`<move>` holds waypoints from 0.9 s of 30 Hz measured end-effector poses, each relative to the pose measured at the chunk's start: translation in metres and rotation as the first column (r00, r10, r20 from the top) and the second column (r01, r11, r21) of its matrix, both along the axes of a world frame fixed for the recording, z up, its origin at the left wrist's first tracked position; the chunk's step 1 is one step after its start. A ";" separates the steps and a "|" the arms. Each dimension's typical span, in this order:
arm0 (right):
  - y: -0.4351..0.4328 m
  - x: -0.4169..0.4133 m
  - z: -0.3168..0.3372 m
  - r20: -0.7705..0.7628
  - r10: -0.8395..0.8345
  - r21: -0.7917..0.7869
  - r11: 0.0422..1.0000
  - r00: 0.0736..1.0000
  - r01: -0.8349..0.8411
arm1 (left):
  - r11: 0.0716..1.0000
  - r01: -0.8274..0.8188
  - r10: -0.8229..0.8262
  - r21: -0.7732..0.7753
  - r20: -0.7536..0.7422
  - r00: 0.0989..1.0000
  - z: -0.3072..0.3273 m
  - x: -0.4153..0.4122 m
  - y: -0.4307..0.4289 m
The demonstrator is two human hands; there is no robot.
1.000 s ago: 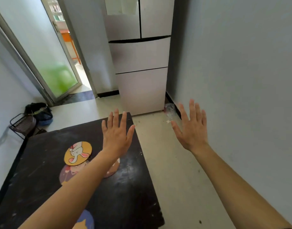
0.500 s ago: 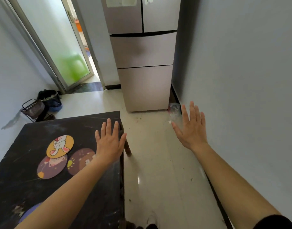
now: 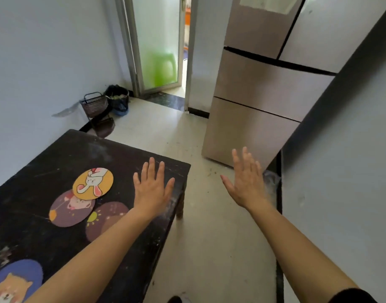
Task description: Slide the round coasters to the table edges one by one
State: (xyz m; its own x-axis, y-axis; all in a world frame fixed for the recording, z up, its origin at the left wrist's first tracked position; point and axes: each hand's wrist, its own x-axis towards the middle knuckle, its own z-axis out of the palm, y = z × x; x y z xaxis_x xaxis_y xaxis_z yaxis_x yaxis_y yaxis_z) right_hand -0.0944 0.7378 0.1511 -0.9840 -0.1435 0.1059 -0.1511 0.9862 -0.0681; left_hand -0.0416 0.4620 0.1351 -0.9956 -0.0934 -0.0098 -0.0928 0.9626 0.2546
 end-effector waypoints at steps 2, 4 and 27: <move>-0.033 -0.030 0.001 0.022 0.061 -0.017 0.998 0.998 -0.061 | 0.996 -0.087 0.087 0.006 0.000 0.996 0.000 -0.007 -0.022; -0.070 -0.056 0.001 0.036 0.149 -0.037 0.988 0.988 -0.147 | 0.982 -0.188 0.188 0.015 -0.005 0.982 -0.004 -0.007 -0.046; -0.340 -0.096 -0.177 0.677 0.687 -0.424 0.657 0.264 -0.623 | -0.168 -0.922 0.800 0.350 0.595 0.080 -0.157 0.064 -0.109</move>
